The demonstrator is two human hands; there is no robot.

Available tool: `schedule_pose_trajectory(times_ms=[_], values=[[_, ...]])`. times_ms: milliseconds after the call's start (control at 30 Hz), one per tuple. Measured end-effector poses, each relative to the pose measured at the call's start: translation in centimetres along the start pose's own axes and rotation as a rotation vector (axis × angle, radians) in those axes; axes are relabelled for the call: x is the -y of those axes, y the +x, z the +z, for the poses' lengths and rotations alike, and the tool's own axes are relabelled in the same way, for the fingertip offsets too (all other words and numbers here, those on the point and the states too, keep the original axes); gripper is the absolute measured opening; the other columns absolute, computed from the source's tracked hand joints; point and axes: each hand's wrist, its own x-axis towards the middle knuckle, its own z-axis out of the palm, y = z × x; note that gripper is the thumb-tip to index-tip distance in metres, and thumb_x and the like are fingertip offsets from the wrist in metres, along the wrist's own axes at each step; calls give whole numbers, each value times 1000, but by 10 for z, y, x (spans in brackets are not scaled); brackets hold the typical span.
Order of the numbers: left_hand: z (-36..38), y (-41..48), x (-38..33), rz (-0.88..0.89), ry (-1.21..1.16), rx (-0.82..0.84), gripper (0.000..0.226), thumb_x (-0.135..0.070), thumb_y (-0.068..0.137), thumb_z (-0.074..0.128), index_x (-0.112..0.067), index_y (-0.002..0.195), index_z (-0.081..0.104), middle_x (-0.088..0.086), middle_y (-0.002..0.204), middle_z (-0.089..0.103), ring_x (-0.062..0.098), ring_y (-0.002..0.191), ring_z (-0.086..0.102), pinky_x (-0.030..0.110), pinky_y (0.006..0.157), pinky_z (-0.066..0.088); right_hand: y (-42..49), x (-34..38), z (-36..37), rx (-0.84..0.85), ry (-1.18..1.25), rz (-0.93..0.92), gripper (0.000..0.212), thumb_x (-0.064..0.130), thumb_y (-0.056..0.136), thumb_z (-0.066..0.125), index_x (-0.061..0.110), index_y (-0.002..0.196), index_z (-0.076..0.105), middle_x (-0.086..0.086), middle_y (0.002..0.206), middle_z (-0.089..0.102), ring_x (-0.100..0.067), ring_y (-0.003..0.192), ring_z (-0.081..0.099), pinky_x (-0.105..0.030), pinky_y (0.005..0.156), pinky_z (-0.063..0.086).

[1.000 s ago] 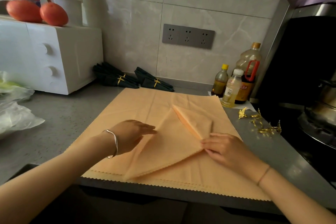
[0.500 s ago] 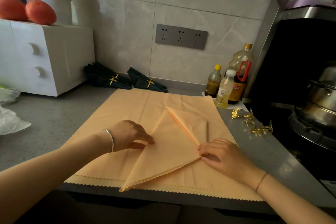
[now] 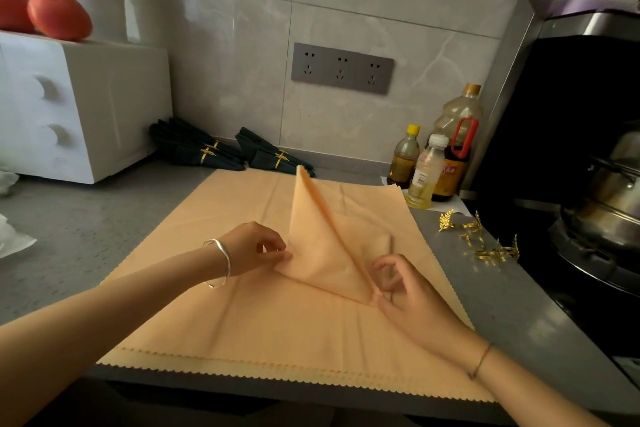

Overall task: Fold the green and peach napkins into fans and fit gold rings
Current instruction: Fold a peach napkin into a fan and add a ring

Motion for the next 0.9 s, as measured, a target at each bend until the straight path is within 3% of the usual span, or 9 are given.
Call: schedule_pose_trajectory(times_ms=[100,167,267,367,467,567,667,800,900], values=[[6,9,-2,-120,19,10,16,-33,87,66,-18,90,71,-11,73,59,4,63,48,9,57,36,12,0,-3,-27,0,52,46,15,81,69,35,114,44,-4,85,52,-16,83,55,-5,73,36],[8,13,-3,-189,37,32,17,-32,86,66,-17,92,71,-11,73,58,8,69,50,10,58,37,31,-6,-7,-56,-10,68,45,19,82,66,32,118,43,3,96,52,-12,94,53,-5,77,35],[3,17,-8,-282,64,117,12,-30,86,64,-21,80,67,-9,68,57,9,65,51,17,60,41,70,-27,-7,-70,-30,137,39,24,89,58,28,124,43,11,125,47,-6,115,42,-19,91,34],[0,22,-14,-338,78,166,11,-30,88,60,-22,85,67,-7,72,61,12,71,55,21,69,45,104,-47,-2,-33,-15,226,40,27,92,54,21,129,44,4,132,47,-14,124,43,-29,103,34],[1,27,-18,-387,71,149,16,-28,90,57,-20,101,67,-7,76,61,16,83,58,24,79,46,117,-56,0,-30,14,292,34,28,91,55,21,123,49,2,112,54,-16,111,52,-34,99,40],[3,33,-26,-388,163,105,26,-22,92,50,-14,113,64,2,102,63,21,97,59,25,81,44,109,-56,-8,-85,16,290,20,27,89,57,25,109,53,4,86,57,-19,85,56,-31,77,45],[2,44,-35,-373,198,39,28,-16,95,43,-11,117,58,8,115,60,24,102,56,28,80,43,84,-47,-16,-48,96,258,17,20,89,59,22,104,51,-1,71,55,-15,65,51,-27,59,36],[8,55,-38,-294,171,14,28,-16,97,41,-11,122,53,9,122,56,25,108,53,27,82,41,49,-33,-21,1,259,250,21,13,88,61,23,104,50,-6,69,59,-21,68,57,-31,68,41],[18,51,-40,-253,221,-23,39,-23,97,44,-17,136,41,7,139,46,25,123,46,34,101,40,46,-32,-19,-14,198,254,21,20,89,62,25,105,49,-1,66,60,-14,64,57,-30,67,41]])
